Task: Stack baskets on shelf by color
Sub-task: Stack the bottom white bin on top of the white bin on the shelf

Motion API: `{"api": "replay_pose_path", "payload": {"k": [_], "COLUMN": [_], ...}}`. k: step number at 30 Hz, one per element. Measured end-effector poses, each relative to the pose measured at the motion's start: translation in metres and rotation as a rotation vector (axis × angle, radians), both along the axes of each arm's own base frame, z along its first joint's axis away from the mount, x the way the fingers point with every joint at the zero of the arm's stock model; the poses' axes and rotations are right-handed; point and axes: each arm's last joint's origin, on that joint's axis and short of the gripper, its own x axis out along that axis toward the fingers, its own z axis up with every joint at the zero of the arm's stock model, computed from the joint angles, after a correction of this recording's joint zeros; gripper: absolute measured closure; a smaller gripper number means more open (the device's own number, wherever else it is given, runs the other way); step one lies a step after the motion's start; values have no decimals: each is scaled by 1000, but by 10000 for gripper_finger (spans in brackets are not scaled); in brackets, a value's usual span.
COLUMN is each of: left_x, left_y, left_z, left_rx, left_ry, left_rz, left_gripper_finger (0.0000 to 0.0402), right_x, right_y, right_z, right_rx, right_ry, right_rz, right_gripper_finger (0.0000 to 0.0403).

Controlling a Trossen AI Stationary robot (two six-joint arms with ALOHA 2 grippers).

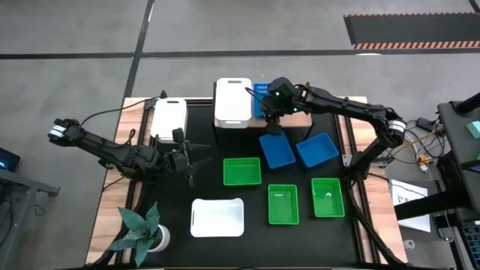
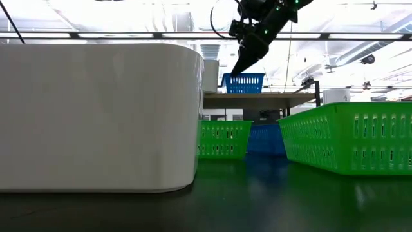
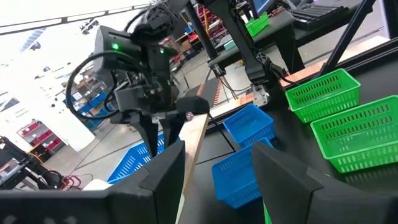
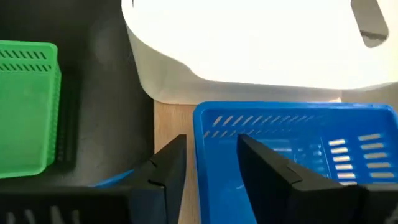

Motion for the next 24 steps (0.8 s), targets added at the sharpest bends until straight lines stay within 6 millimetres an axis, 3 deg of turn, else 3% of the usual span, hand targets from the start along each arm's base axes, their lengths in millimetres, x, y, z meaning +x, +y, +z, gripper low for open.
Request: {"api": "replay_pose_path", "payload": {"k": [7,17,24], "left_x": [2,11,12], "left_y": [-1,-4,-4], "left_z": [-2,-5,-4], "left_rx": [-4,-1,-7], "left_ry": [6,14,-2], "left_rz": [1,1,1], "left_gripper_finger": [231,231,231], "right_x": [-12,-31,-29], "right_y": [18,92,145], "right_z": [26,60,63], "right_rx": [44,80,105], "right_ry": [7,-74,-86], "right_rz": [-4,145,310], "right_gripper_finger": [250,272,273]}}
